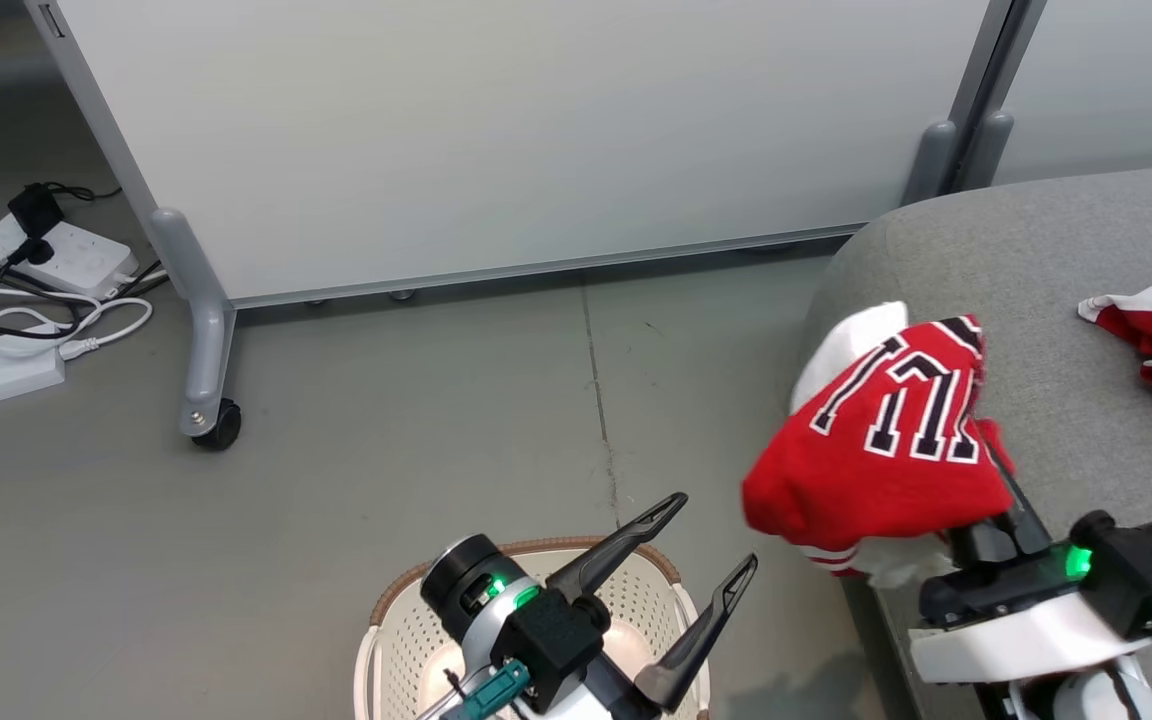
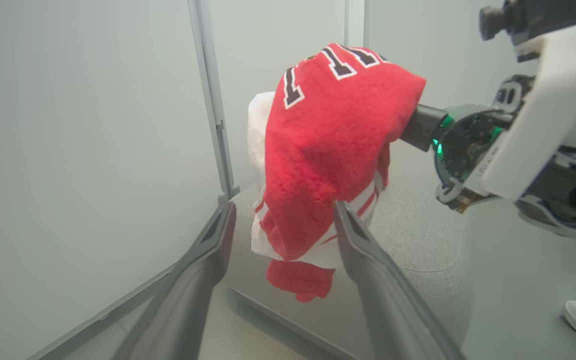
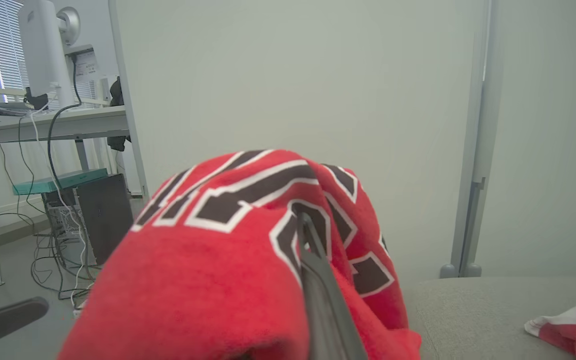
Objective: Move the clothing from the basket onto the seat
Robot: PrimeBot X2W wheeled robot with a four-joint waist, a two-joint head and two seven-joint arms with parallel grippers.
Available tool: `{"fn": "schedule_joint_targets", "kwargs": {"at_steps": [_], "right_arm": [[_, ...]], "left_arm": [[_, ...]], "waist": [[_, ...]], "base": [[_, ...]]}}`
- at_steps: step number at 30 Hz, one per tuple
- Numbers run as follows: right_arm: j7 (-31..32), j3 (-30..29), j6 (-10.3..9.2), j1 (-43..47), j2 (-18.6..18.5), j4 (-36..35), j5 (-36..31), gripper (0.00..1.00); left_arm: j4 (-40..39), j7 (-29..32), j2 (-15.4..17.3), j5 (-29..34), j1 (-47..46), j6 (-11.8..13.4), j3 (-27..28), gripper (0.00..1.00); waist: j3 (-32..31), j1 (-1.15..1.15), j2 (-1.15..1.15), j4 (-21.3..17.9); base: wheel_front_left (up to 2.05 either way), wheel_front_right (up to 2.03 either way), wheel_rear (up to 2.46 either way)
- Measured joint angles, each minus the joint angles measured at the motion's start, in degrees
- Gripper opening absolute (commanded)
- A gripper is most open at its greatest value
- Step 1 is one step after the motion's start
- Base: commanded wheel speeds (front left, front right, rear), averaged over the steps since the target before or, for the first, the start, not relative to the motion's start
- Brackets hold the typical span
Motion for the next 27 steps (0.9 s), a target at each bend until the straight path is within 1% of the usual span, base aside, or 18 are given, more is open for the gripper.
{"fn": "schedule_joint_targets", "kwargs": {"at_steps": [4, 10, 18, 27], "right_arm": [[0.00, -2.86, 0.00, 1.19, -0.02, 0.35, -0.09, 0.00], [0.00, -6.46, 0.00, 3.25, 0.18, 2.26, 0.49, 0.00], [0.00, -6.67, 0.00, 4.07, 0.57, 3.98, 1.45, 0.00], [0.00, -6.66, 0.00, 4.07, 0.53, 4.49, 1.41, 0.00]], "left_arm": [[0.66, -0.01, 0.49, 0.16, 1.22, 0.00, -0.08, 1.00], [2.34, -0.01, 2.16, 0.09, 3.27, 0.00, -1.08, 1.00], [5.73, -0.01, 2.92, -0.56, 5.09, 0.00, -1.37, 1.00], [7.24, -0.01, 2.18, -0.83, 5.72, 0.00, -1.46, 1.00]], "waist": [[-0.34, 0.00, 0.00, -0.06], [-0.61, 0.00, 0.00, -0.22], [-0.74, 0.00, 0.00, -0.49], [-0.82, 0.00, 0.00, -0.63]], "base": [[0.00, 0.00, 0.00], [0.00, 0.00, 0.00], [0.00, 0.00, 0.00], [0.00, 0.00, 0.00]]}}
